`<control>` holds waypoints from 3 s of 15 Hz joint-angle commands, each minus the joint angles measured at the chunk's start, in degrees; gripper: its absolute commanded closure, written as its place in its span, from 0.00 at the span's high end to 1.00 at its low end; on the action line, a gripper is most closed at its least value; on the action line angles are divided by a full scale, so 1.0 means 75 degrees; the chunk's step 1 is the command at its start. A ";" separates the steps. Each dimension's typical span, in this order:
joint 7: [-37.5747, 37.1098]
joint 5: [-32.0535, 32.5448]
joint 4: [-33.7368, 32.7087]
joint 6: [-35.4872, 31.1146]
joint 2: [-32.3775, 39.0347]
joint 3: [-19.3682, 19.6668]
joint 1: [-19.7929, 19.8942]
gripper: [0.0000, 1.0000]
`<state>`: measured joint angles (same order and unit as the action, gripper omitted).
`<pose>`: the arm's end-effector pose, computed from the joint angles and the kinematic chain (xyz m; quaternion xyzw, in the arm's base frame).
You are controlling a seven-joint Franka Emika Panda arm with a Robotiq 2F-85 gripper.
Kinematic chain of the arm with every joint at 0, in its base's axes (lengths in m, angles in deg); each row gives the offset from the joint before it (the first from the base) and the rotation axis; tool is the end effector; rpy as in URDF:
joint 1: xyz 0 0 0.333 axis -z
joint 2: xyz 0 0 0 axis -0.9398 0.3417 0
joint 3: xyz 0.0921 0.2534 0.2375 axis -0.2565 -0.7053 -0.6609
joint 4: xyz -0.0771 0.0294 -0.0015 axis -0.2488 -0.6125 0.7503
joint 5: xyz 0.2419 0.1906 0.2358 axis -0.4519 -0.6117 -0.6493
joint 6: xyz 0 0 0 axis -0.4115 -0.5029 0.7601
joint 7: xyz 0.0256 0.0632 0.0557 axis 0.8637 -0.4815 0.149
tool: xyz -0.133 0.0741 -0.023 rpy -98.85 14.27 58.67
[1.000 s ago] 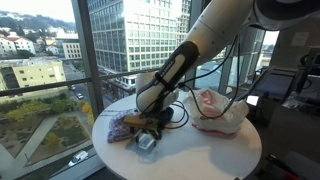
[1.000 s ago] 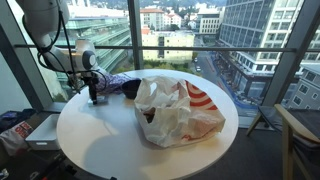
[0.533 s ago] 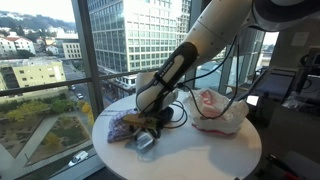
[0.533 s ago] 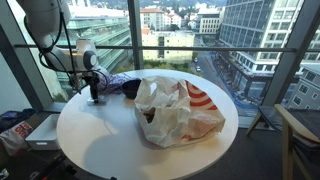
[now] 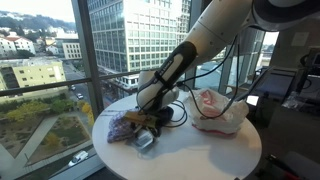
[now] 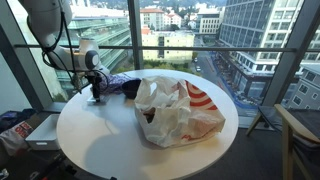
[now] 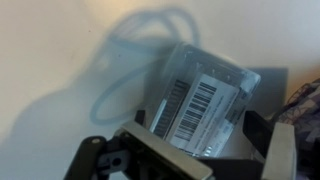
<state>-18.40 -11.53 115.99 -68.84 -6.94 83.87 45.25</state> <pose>0.5929 0.3319 0.1336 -0.9246 0.3791 0.0078 0.0358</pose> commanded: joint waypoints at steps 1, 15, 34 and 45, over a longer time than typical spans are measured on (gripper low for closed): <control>-0.0380 -0.0090 -0.0228 -0.0071 0.0183 0.0206 -0.0273 1.00; -0.1754 -0.0121 -0.0123 -0.0434 0.0160 0.0509 -0.0535 1.00; -0.1936 0.0135 -0.0117 0.0878 0.0002 0.0462 -0.0327 0.53; -0.1063 0.0049 0.0519 0.2413 -0.0971 0.0478 0.0540 0.53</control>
<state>-28.07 -11.13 115.84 -52.06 -8.68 87.80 47.32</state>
